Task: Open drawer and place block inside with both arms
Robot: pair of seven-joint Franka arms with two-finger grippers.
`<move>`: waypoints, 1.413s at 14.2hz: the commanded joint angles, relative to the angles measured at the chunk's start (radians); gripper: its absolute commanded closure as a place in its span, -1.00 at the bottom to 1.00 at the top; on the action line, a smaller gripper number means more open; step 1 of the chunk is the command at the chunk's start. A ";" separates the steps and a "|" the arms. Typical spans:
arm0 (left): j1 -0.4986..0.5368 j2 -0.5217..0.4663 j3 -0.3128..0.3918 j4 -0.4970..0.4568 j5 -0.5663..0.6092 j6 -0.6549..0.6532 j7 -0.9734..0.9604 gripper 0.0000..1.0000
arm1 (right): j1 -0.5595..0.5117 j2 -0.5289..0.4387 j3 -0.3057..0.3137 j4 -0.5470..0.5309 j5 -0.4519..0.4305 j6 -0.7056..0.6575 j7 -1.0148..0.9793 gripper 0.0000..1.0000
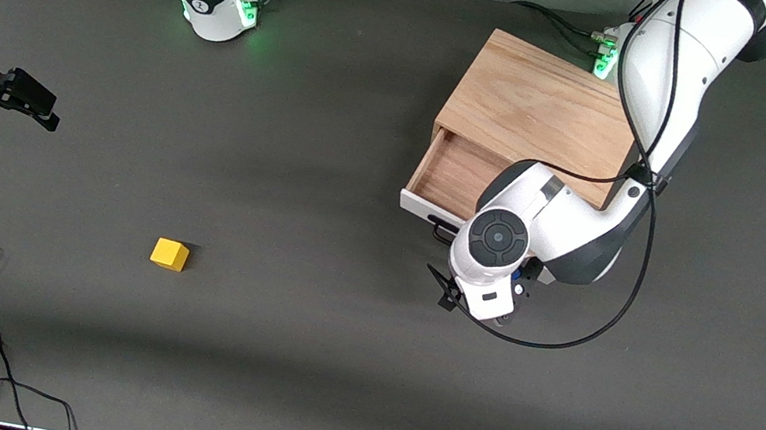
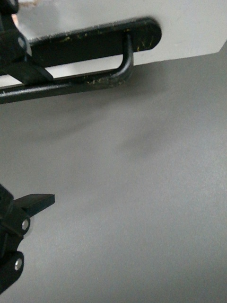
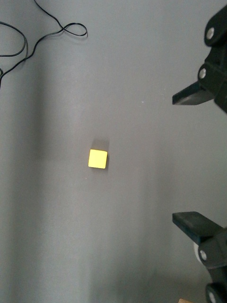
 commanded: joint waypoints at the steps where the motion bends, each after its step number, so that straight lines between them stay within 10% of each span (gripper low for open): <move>1: -0.018 0.028 0.006 0.065 0.019 0.022 -0.011 -1.00 | 0.000 -0.001 0.001 0.007 -0.002 -0.002 -0.016 -0.99; 11: -0.015 0.023 0.005 0.094 0.031 0.039 0.005 -1.00 | 0.003 0.255 0.051 0.003 -0.015 0.261 -0.006 -0.99; 20: 0.084 -0.150 -0.005 0.255 -0.036 -0.358 0.415 -1.00 | 0.011 0.492 0.051 -0.088 -0.015 0.473 0.177 -0.99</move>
